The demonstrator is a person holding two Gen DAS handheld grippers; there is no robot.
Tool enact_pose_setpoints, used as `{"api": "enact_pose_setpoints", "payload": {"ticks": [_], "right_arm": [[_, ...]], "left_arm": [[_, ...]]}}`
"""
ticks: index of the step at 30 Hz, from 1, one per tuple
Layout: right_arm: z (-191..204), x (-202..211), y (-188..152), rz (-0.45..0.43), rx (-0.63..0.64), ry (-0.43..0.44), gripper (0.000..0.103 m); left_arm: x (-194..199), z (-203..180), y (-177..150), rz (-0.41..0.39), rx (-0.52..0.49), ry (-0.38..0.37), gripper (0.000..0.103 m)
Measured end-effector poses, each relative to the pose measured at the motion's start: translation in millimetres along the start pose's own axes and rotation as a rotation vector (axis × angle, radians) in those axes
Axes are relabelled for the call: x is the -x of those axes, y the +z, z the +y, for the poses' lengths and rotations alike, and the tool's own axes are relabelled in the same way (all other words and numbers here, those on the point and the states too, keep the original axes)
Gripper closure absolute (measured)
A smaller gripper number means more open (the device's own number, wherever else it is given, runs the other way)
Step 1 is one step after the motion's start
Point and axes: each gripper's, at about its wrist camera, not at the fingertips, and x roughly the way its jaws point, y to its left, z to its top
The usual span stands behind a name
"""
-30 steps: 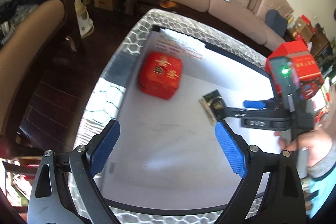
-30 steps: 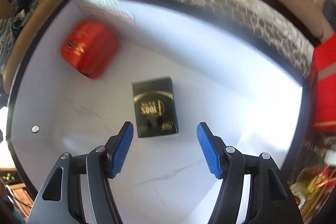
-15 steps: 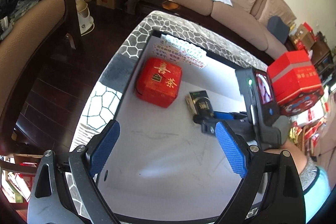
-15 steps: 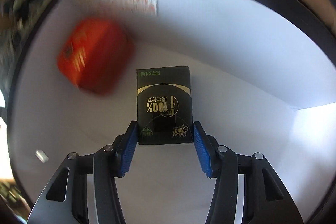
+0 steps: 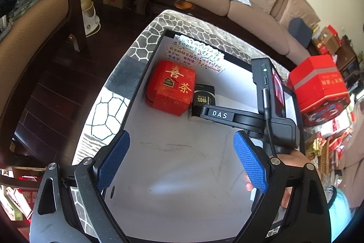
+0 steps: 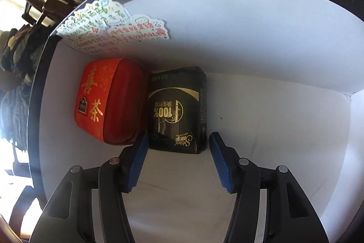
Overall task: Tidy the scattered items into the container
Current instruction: 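Set the tissue pack upright beside the red tea tin with the right tool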
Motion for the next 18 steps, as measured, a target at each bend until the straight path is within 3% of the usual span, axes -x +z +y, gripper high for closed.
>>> {"api": "enact_pose_setpoints", "payload": {"ticks": [9, 18], "right_arm": [[8, 2, -8, 0.017, 0.048, -0.009, 0.049], [36, 20, -44, 0.207, 0.391, 0.009, 0.051]], "left_arm": [[9, -1, 1, -0.013, -0.013, -0.002, 0.011], [22, 16, -4, -0.020, 0.010, 0.001, 0.011]]}}
